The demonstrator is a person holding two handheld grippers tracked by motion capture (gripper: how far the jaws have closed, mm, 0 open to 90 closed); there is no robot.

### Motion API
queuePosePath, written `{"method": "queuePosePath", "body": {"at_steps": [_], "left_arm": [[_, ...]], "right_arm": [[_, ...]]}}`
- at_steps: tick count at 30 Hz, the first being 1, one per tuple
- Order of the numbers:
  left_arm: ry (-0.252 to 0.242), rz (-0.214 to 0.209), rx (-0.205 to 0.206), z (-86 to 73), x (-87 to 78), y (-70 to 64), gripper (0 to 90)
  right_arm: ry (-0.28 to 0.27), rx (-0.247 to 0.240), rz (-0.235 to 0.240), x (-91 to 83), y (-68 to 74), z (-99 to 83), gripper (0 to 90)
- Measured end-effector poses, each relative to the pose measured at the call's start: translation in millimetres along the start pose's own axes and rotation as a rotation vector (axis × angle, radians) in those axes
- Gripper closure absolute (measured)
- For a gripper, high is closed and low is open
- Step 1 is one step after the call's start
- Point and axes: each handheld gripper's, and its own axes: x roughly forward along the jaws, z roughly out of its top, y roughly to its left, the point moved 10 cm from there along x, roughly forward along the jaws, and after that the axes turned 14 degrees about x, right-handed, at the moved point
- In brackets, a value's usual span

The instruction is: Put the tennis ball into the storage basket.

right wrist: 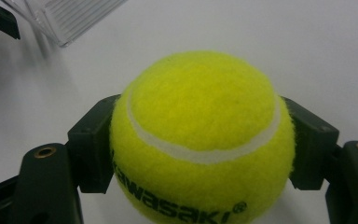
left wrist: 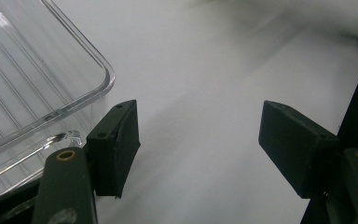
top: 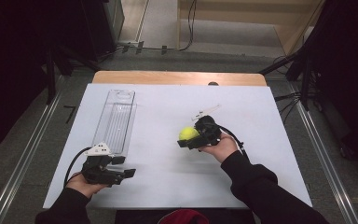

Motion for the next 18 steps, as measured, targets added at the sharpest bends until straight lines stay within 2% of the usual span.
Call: {"method": "queuePosePath", "body": {"at_steps": [18], "left_arm": [[0.005,-0.001,0.001,-0.7,-0.1,0.5,29.6]], "right_arm": [[-0.009,-0.027,0.023,12.0,18.3,11.1,23.0]]}}
